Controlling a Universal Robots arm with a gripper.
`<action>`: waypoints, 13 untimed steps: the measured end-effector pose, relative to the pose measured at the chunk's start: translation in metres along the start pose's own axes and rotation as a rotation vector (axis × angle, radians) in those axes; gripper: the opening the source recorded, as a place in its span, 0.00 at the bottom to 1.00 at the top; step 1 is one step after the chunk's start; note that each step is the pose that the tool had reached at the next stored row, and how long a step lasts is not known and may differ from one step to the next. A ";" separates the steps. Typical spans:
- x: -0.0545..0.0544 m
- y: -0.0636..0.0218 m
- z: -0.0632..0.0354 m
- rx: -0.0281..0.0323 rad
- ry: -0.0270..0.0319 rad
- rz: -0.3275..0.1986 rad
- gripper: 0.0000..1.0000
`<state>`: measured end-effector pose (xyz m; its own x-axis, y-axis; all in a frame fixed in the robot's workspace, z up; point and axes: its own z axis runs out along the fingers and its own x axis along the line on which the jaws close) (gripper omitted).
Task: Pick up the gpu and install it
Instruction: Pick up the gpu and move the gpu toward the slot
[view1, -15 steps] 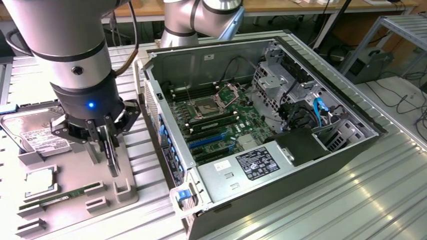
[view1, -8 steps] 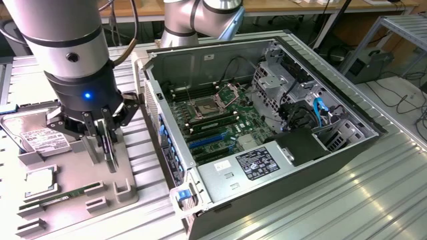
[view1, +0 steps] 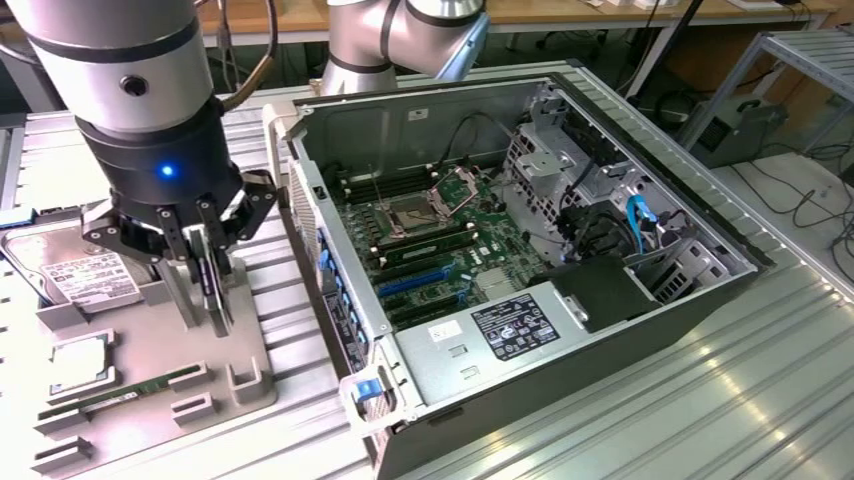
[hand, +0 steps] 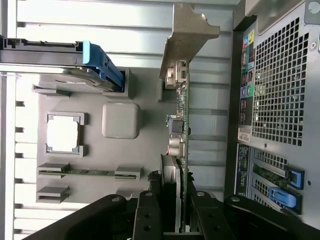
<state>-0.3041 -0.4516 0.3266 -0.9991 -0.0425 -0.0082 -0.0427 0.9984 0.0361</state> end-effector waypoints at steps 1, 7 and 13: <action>0.000 0.0001 -0.0019 -0.0001 0.0002 0.000 0.28; 0.000 0.0005 -0.0150 -0.0001 0.0021 0.000 0.28; 0.000 0.0009 -0.0255 -0.0003 0.0044 0.000 0.28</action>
<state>-0.3040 -0.4516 0.3521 -0.9991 -0.0425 -0.0038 -0.0426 0.9984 0.0363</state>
